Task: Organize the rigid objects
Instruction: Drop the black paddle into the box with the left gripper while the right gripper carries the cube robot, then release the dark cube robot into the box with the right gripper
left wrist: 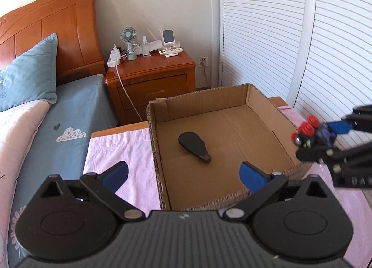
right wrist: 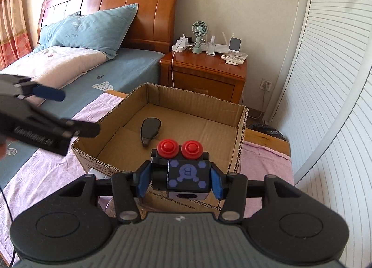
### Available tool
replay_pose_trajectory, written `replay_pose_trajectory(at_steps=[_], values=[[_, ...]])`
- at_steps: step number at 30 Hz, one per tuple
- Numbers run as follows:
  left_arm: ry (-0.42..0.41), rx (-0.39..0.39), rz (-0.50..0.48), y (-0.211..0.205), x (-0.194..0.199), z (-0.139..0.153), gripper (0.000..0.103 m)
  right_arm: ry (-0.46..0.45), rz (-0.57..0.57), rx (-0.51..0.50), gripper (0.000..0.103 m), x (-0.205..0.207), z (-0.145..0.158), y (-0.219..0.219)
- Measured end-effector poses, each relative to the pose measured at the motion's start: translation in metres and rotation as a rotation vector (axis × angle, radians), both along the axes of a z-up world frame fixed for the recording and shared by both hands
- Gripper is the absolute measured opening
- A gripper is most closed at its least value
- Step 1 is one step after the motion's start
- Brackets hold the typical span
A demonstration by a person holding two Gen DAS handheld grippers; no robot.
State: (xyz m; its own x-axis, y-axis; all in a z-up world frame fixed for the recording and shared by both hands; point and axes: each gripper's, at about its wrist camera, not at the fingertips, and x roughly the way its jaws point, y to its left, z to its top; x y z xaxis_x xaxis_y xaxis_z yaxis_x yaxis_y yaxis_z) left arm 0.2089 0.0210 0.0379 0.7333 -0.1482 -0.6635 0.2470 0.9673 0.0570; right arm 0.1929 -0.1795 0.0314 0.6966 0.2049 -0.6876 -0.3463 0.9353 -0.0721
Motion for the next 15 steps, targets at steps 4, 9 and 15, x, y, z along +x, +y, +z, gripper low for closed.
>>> replay_pose_trajectory(at_steps=[4, 9, 15], values=[[0.033, 0.017, -0.008, 0.002, -0.029, -0.013, 0.102, 0.03, -0.013, 0.0, 0.056, 0.018, -0.003, 0.006], [0.084, 0.037, -0.061, -0.005, -0.052, -0.026, 0.102, 0.066, -0.038, -0.014, 0.056, 0.049, -0.007, 0.011], [0.061, 0.012, -0.056, -0.008, -0.068, -0.025, 0.102, 0.087, -0.07, -0.038, 0.056, 0.092, -0.011, 0.022]])
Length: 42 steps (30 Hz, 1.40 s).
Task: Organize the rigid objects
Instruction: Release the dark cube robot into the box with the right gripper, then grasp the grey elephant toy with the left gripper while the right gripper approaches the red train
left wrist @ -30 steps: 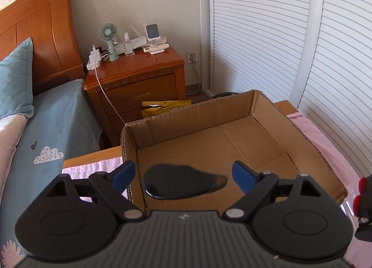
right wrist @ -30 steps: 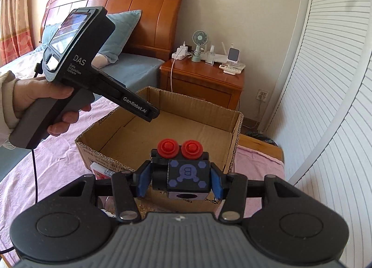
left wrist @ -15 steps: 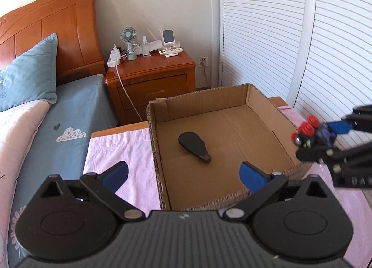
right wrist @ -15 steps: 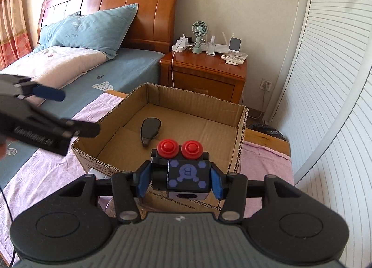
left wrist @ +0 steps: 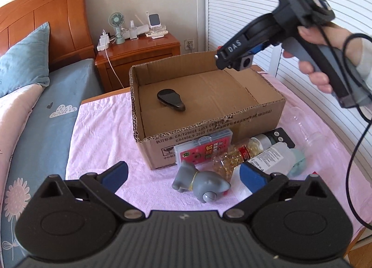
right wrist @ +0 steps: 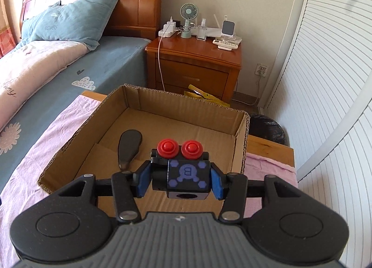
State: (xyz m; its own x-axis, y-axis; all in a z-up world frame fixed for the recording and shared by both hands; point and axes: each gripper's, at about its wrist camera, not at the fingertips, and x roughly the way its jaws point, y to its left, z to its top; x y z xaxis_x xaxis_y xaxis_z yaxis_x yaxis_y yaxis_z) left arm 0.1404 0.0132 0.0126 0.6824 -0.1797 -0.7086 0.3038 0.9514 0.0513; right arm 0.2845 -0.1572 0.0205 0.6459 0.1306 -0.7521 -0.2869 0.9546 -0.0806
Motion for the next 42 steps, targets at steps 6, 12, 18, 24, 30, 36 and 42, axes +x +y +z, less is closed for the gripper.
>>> replay_pose_trajectory(at_steps=[6, 12, 18, 24, 30, 36, 42], values=[[-0.014, -0.01, 0.026, 0.005, -0.004, 0.003, 0.102, -0.042, -0.067, 0.005, 0.097, 0.03, 0.001, 0.003], [0.009, -0.022, 0.069, 0.013, -0.002, -0.001, 0.102, -0.05, -0.094, 0.07, 0.103, 0.012, 0.012, -0.009], [0.008, -0.037, 0.113, 0.024, -0.004, -0.002, 0.101, -0.04, -0.109, 0.043, 0.103, -0.026, 0.014, -0.016], [0.009, -0.019, 0.143, 0.028, -0.01, -0.004, 0.101, -0.012, -0.127, 0.061, 0.103, -0.073, 0.004, -0.029], [0.026, -0.006, 0.136, 0.029, -0.016, -0.012, 0.102, 0.02, -0.142, 0.046, 0.103, -0.125, -0.021, -0.039], [0.049, -0.004, 0.122, 0.027, -0.02, -0.021, 0.102, 0.082, -0.178, -0.002, 0.103, -0.17, -0.058, -0.046], [0.061, -0.006, 0.112, 0.024, -0.022, -0.025, 0.102, 0.177, -0.151, 0.107, 0.103, -0.199, -0.085, -0.048]])
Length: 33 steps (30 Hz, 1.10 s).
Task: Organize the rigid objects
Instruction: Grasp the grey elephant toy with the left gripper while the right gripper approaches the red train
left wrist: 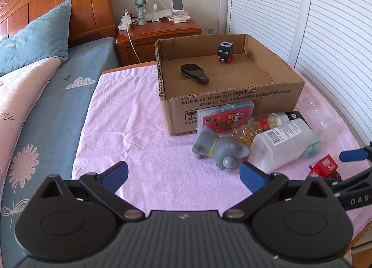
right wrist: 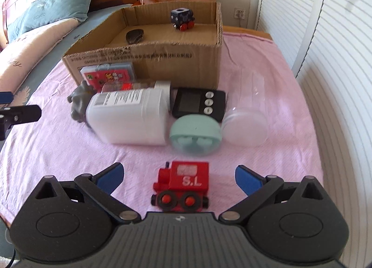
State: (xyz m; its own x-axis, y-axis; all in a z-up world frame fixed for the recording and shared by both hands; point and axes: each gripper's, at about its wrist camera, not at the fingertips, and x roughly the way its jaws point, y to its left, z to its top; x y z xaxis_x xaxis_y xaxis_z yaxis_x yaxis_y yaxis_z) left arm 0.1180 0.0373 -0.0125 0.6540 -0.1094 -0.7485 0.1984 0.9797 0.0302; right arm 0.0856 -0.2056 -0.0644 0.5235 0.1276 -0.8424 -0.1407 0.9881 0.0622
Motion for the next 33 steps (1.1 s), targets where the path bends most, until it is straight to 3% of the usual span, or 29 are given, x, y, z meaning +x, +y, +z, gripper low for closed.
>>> replay_pose_trajectory(at_steps=[8, 13, 19, 22, 26, 33], values=[[0.012, 0.005, 0.001, 0.001, -0.005, -0.004, 0.102, 0.047, 0.087, 0.04, 0.103, -0.015, -0.011, 0.025], [0.016, 0.002, 0.007, 0.005, -0.006, -0.005, 0.102, 0.107, 0.196, 0.122, 0.103, -0.021, -0.012, 0.037], [0.018, -0.007, 0.001, 0.006, -0.007, -0.005, 0.102, 0.009, 0.227, -0.031, 0.103, -0.021, -0.003, 0.036], [0.026, -0.011, -0.01, 0.003, -0.006, -0.009, 0.102, -0.034, 0.245, -0.005, 0.103, -0.009, -0.005, 0.03], [0.043, -0.013, -0.04, 0.002, -0.004, -0.015, 0.102, 0.005, 0.258, 0.043, 0.103, 0.008, -0.019, 0.029], [0.063, -0.031, -0.113, 0.0, 0.007, -0.03, 0.102, 0.002, 0.388, -0.016, 0.103, -0.018, -0.022, 0.057]])
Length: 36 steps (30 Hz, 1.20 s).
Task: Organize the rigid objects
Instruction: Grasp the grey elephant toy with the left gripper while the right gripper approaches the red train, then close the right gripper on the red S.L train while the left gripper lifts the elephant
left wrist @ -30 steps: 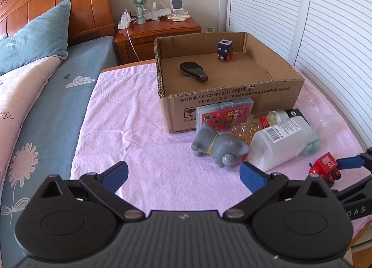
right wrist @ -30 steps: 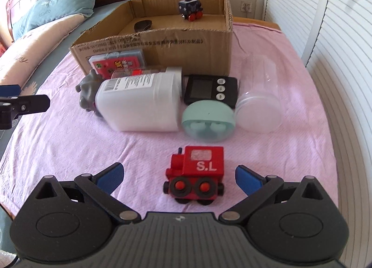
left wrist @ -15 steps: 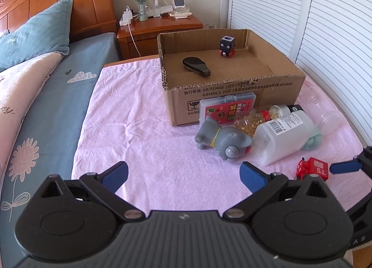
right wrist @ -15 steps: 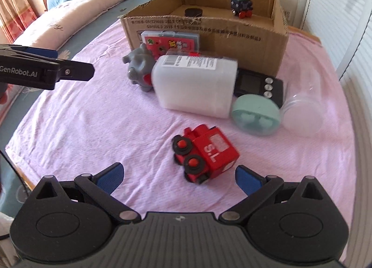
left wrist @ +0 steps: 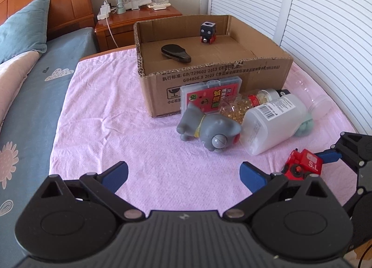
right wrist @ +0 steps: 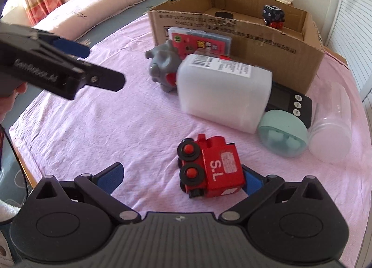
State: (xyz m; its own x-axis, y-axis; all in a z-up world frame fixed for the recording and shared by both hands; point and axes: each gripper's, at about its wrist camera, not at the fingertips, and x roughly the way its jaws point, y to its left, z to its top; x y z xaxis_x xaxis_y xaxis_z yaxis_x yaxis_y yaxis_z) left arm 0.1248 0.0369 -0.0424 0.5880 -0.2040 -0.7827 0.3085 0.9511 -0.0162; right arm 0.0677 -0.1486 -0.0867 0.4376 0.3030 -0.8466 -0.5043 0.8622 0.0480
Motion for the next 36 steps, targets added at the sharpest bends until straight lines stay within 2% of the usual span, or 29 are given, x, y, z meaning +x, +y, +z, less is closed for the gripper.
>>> replay_pose_trajectory(at_steps=[2, 8, 14, 22, 27, 29, 31, 33, 36], values=[[-0.003, 0.003, -0.026, -0.003, 0.005, -0.008, 0.102, -0.032, 0.024, -0.06, 0.103, -0.007, -0.003, 0.008], [0.036, -0.008, -0.098, -0.011, 0.017, -0.041, 0.102, -0.05, 0.015, -0.055, 0.103, -0.01, -0.004, 0.008], [-0.075, -0.03, -0.113, -0.01, 0.013, -0.052, 0.103, -0.053, 0.006, -0.053, 0.103, -0.011, -0.004, 0.007], [-0.121, -0.038, -0.132, -0.016, 0.03, -0.052, 0.102, -0.079, 0.0, -0.039, 0.103, -0.016, -0.005, 0.005], [-0.191, -0.051, -0.193, -0.022, 0.033, -0.042, 0.1, -0.084, 0.0, -0.037, 0.103, -0.018, -0.005, 0.004], [-0.199, -0.04, -0.217, -0.026, 0.035, -0.04, 0.096, -0.084, 0.001, -0.037, 0.103, -0.018, -0.005, 0.004], [-0.197, -0.03, -0.241, -0.03, 0.037, -0.041, 0.082, -0.085, 0.0, -0.037, 0.103, -0.018, -0.005, 0.004], [-0.185, -0.043, -0.253, -0.031, 0.038, -0.041, 0.077, -0.085, 0.0, -0.037, 0.103, -0.018, -0.005, 0.005], [-0.18, -0.041, -0.246, -0.031, 0.037, -0.041, 0.076, -0.085, 0.0, -0.037, 0.103, -0.018, -0.005, 0.005]])
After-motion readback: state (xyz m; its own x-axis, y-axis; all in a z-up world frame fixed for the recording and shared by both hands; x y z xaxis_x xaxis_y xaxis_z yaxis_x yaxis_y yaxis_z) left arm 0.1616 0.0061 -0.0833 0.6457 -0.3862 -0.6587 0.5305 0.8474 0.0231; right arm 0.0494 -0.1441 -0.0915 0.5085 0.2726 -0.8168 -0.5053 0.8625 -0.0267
